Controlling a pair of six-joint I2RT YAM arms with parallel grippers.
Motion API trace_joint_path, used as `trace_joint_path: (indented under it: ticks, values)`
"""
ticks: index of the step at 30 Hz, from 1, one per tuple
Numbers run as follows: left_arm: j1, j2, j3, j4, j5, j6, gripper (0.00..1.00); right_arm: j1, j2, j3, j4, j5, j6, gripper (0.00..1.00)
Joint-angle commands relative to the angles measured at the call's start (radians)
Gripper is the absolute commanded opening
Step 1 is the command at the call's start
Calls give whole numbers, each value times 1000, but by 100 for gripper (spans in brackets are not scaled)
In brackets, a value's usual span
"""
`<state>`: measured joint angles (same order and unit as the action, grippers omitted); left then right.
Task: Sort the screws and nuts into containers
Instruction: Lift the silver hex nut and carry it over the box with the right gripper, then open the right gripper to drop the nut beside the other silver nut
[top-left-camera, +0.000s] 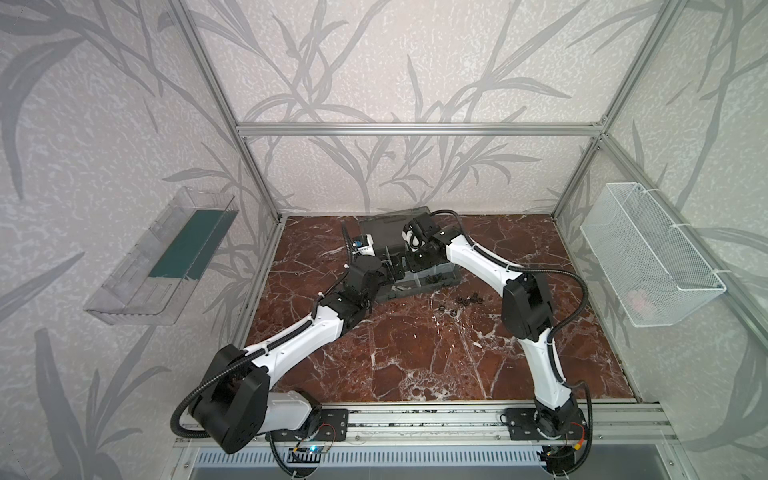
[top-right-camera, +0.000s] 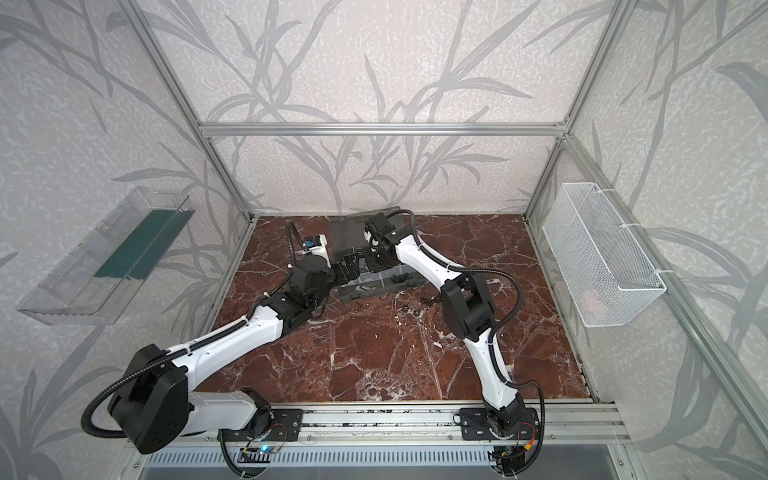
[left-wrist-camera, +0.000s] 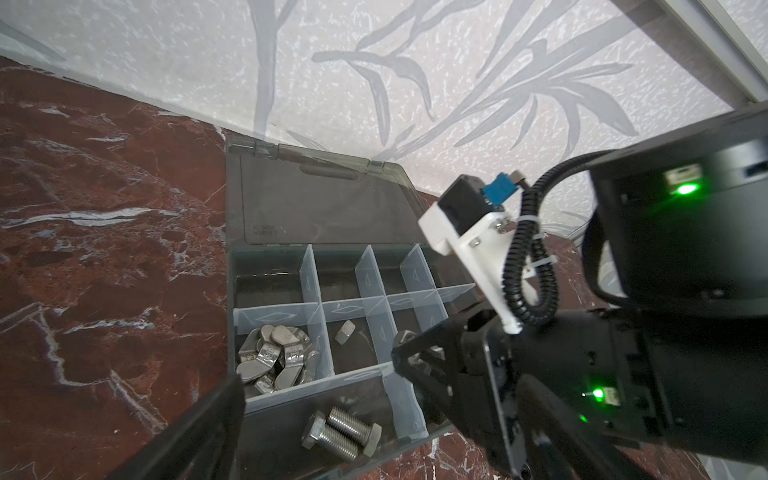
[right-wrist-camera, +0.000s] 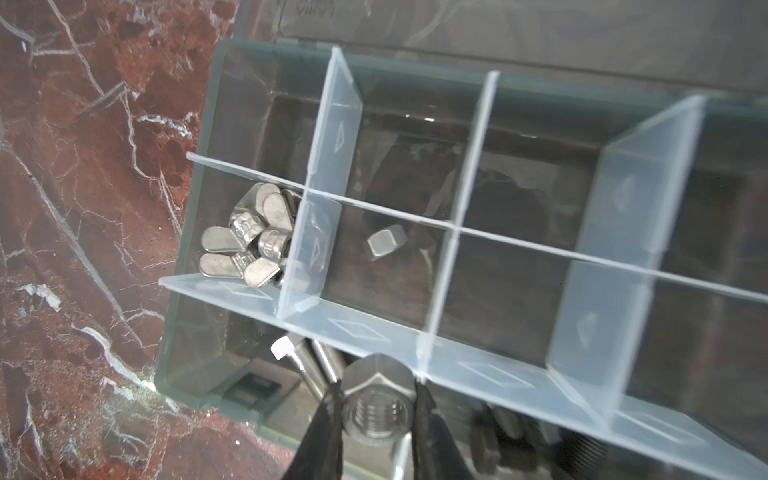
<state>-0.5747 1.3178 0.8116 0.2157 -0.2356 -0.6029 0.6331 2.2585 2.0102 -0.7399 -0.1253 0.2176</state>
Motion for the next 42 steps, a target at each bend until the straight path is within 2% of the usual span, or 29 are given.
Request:
trace_joint_path:
  ticks: [1, 8, 16, 29, 36, 42]
  values:
    - [4, -20, -8, 14, -23, -23, 99, 9, 39, 47, 0, -11, 17, 21]
    - [6, -17, -8, 16, -14, -28, 99, 13, 97, 102, -4, 0, 21, 28]
    - [11, -17, -9, 17, -10, -28, 99, 14, 108, 67, 46, -1, 32, 36]
    - [13, 7, -5, 19, 5, -33, 99, 13, 65, -2, 107, 15, 30, 38]
    - [12, 24, 2, 17, 36, -43, 99, 13, -24, -42, 126, 51, 16, 38]
    - [13, 47, 5, 38, 114, -62, 99, -13, -205, -226, 208, 113, 12, 41]
